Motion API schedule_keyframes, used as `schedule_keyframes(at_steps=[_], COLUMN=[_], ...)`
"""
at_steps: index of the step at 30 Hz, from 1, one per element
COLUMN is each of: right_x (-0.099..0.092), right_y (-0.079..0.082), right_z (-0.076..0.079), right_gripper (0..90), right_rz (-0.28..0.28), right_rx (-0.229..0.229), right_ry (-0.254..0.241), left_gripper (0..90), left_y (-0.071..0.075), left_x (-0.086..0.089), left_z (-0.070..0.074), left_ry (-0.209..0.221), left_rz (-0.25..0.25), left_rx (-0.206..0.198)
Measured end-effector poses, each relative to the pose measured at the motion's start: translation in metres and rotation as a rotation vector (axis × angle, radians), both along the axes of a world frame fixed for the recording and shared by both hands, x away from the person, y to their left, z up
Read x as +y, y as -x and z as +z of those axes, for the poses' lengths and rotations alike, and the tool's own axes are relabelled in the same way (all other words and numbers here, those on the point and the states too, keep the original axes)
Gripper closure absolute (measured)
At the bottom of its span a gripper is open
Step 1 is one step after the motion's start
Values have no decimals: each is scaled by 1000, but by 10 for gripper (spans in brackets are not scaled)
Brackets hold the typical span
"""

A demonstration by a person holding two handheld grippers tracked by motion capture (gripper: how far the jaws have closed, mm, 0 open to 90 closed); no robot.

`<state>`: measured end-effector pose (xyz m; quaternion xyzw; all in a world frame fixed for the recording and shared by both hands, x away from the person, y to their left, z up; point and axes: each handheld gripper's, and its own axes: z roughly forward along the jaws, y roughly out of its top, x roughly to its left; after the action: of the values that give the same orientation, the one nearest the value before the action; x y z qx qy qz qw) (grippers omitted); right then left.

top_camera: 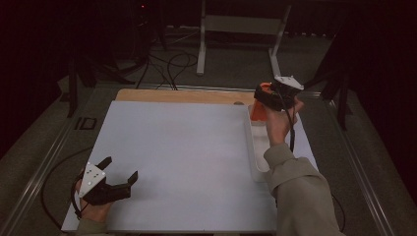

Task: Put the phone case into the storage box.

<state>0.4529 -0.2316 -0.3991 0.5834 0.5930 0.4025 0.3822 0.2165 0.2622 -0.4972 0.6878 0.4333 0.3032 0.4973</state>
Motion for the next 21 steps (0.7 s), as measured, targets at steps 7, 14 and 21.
schedule_keyframes(at_steps=[7, 14, 21], right_x=[1, 0, 5], right_y=[-2, -4, -6], right_z=[-5, -12, -16], right_gripper=[160, 159, 159], right_rz=[2, -8, -9], right_rx=[11, 33, 50], right_ry=[5, 4, 17], left_gripper=[2, 2, 2], left_y=[0, 0, 0], left_x=[0, 0, 0], left_z=[0, 0, 0], left_ry=[2, 2, 1], left_rz=[0, 1, 2], left_rx=[-2, -2, 0])
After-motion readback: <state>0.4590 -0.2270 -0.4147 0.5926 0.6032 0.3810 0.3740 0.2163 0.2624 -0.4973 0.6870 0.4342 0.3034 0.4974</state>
